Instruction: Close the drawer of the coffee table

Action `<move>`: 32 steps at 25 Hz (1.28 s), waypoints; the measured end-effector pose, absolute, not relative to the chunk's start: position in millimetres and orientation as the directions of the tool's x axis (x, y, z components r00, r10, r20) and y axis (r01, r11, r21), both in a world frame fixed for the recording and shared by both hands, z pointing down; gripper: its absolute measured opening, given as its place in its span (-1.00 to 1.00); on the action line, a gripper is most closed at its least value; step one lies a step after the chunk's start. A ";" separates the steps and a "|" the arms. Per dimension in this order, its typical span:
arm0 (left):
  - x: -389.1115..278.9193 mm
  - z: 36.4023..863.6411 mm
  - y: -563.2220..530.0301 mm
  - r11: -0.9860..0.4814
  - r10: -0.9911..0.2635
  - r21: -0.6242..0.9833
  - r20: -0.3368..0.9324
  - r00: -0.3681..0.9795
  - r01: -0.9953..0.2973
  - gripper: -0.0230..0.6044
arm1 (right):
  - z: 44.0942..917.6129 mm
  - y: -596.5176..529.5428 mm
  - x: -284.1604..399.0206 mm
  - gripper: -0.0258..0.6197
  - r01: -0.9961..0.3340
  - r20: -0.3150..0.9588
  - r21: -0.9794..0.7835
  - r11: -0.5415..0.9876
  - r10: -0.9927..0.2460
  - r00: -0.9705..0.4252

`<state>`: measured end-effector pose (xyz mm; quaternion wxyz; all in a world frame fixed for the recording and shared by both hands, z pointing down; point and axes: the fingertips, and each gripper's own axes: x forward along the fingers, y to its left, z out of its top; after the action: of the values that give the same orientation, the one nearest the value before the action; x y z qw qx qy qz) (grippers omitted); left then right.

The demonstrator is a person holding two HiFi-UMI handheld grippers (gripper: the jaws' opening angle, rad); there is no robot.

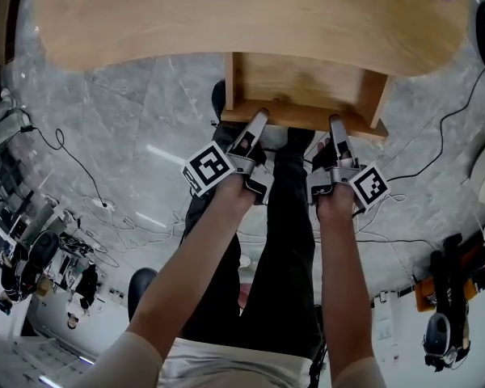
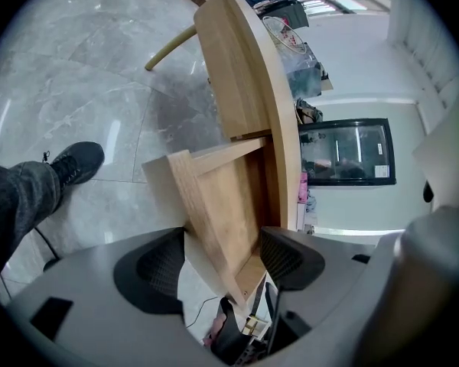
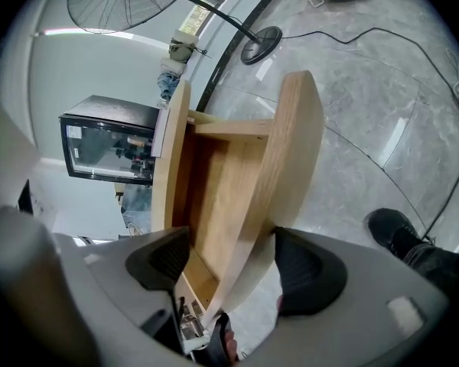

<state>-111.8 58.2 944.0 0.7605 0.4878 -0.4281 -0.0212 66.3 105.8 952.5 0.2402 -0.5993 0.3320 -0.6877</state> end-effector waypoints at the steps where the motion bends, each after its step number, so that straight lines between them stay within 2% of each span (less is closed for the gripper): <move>1: -110.2 941.6 55.2 0.521 -0.451 0.762 0.628 0.634 -0.384 0.02 | 950.5 102.9 68.0 0.15 -0.069 0.663 -0.746 -0.662 -0.730 -0.163; 12: -102.2 934.2 32.2 0.528 -0.475 0.775 0.609 0.636 -0.348 0.21 | 942.8 79.6 71.6 0.32 -0.068 0.645 -0.763 -0.643 -0.748 -0.157; 19: -97.5 923.7 15.2 0.468 -0.495 0.815 0.562 0.662 -0.342 0.21 | 931.9 62.5 74.9 0.35 -0.133 0.586 -0.810 -0.571 -0.789 -0.186; 32: -90.3 924.8 -13.7 0.459 -0.495 0.818 0.559 0.666 -0.346 0.23 | 930.7 31.0 83.3 0.41 -0.119 0.564 -0.826 -0.552 -0.809 -0.165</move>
<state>-90.3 -13.7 924.8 0.7514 0.5178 -0.4059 -0.0494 83.3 31.0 930.7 0.2636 -0.5901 0.3933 -0.6539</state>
